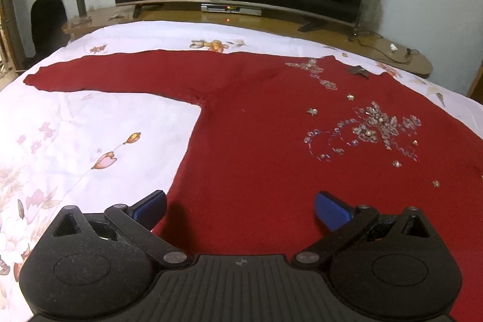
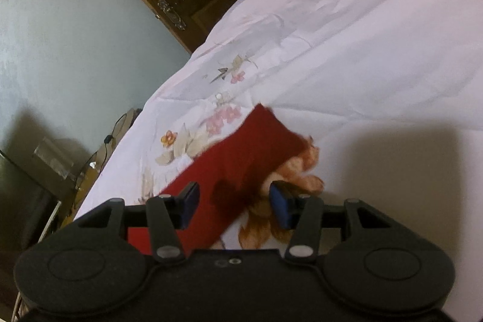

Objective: Fold small clothes
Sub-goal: 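Grasp the sweater sleeve cuff with the right gripper and lift it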

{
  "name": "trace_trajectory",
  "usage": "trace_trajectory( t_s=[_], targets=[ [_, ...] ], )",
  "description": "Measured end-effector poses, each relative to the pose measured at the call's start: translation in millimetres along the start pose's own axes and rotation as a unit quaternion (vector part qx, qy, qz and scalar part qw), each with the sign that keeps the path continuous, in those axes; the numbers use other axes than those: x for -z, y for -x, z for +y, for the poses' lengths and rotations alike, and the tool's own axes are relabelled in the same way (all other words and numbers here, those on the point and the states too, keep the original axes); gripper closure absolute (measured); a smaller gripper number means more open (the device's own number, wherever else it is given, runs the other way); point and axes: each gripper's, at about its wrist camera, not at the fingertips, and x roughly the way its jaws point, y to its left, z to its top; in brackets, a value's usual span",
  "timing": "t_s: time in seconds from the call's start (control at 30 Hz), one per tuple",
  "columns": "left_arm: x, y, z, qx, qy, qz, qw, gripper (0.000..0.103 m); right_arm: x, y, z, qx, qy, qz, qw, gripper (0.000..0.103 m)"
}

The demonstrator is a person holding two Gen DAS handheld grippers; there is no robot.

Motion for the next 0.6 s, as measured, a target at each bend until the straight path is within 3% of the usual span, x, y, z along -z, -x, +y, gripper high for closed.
trace_trajectory(
  t_s=[0.07,0.13,0.2,0.27,0.43,0.6],
  targets=[
    [-2,1,-1,-0.002,-0.003,-0.003,1.0,0.0,-4,-6,1,-0.001,0.004,-0.001,1.0,0.056],
    [-3,3,-2,-0.004,-0.004,-0.005,1.0,0.0,-11,-12,0,0.003,0.003,-0.001,1.0,0.067],
    [-5,4,1,-0.007,-0.001,-0.005,1.0,0.0,-16,-15,-4,0.008,-0.002,0.001,1.0,0.087],
    [-5,4,5,-0.01,0.003,-0.006,0.9999,0.0,-19,-19,-9,0.011,-0.006,0.003,1.0,0.095],
    [-5,1,14,-0.012,0.007,-0.005,0.9999,0.0,-21,-15,4,0.023,0.043,0.001,0.999,0.095],
    [-6,-6,17,0.012,0.018,-0.002,0.9998,0.0,-19,8,42,0.003,0.091,-0.025,0.996,0.095]
  ],
)
